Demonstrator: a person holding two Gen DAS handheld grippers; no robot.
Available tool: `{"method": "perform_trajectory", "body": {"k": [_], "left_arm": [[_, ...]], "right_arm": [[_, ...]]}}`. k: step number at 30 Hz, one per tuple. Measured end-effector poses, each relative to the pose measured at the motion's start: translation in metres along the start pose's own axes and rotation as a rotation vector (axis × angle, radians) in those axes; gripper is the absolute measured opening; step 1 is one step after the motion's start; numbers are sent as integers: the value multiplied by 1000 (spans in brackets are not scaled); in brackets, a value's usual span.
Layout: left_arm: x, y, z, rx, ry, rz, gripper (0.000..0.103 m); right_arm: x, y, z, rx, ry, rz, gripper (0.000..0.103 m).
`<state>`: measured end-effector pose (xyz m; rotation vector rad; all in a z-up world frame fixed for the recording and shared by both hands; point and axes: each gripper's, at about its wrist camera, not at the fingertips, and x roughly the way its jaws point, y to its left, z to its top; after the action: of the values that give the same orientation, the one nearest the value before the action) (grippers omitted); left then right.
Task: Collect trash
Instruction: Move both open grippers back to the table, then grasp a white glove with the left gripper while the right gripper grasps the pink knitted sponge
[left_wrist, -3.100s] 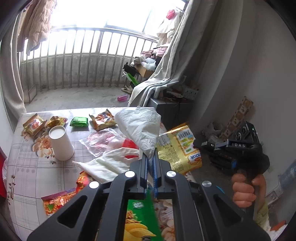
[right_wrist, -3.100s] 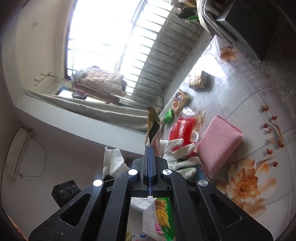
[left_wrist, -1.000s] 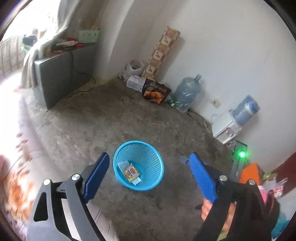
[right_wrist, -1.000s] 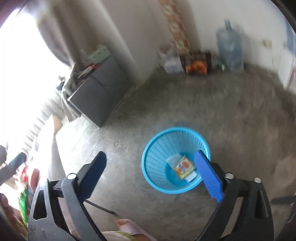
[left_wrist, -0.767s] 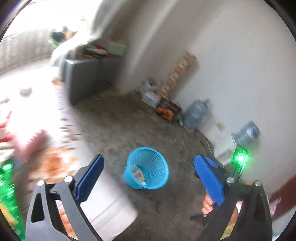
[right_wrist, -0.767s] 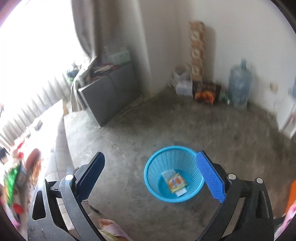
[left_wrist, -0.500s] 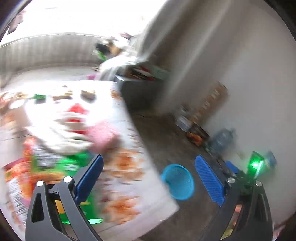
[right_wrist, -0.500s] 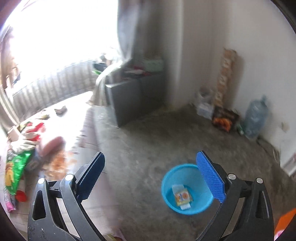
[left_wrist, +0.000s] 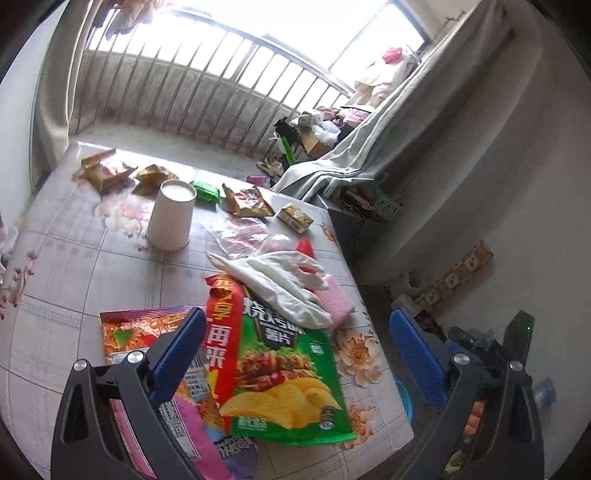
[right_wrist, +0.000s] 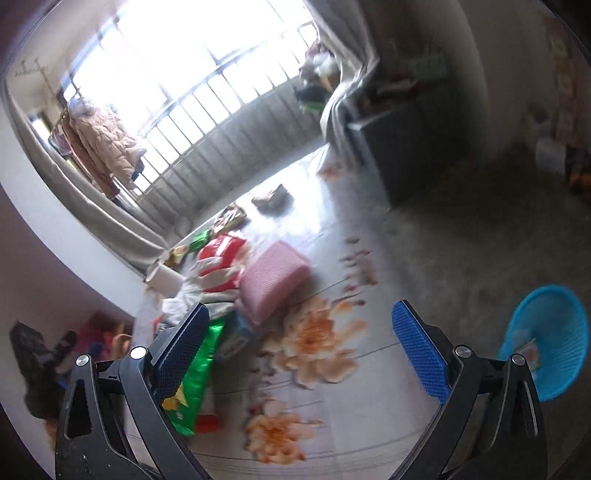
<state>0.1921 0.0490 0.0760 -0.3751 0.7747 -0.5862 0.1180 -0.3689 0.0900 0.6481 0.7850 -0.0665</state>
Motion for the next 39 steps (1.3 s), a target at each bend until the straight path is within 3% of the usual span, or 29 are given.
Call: {"method": "perform_trajectory", "body": {"k": [5,9,17,19,24,27,31,35,39], "left_arm": [[27,11,14,52,14,17,97],[53,19,25,65,47,37,92],[118,90,51,-302,232,-6,65],[128,103,53,-373,251,-7,61],[147,118,56,-435,293,-7,53],[154,124,56,-460,313,4,44],[160,125,53,-455,326,5,31],[159,119,52,-420,313,3,15],[154,109,56,-373,276,-10,8]], "right_arm": [[57,3,5,140,139,109,94],[99,-4,9,252,236,173,86],[137,-13,13,373,334,181,74],[140,-13,13,373,337,170,71],[138,-15,17,380,331,167,65],[144,-17,18,403,333,158,53],[147,-18,16,412,337,132,34],[147,-20,15,398,334,132,31],[146,-20,15,397,320,133,26]]}}
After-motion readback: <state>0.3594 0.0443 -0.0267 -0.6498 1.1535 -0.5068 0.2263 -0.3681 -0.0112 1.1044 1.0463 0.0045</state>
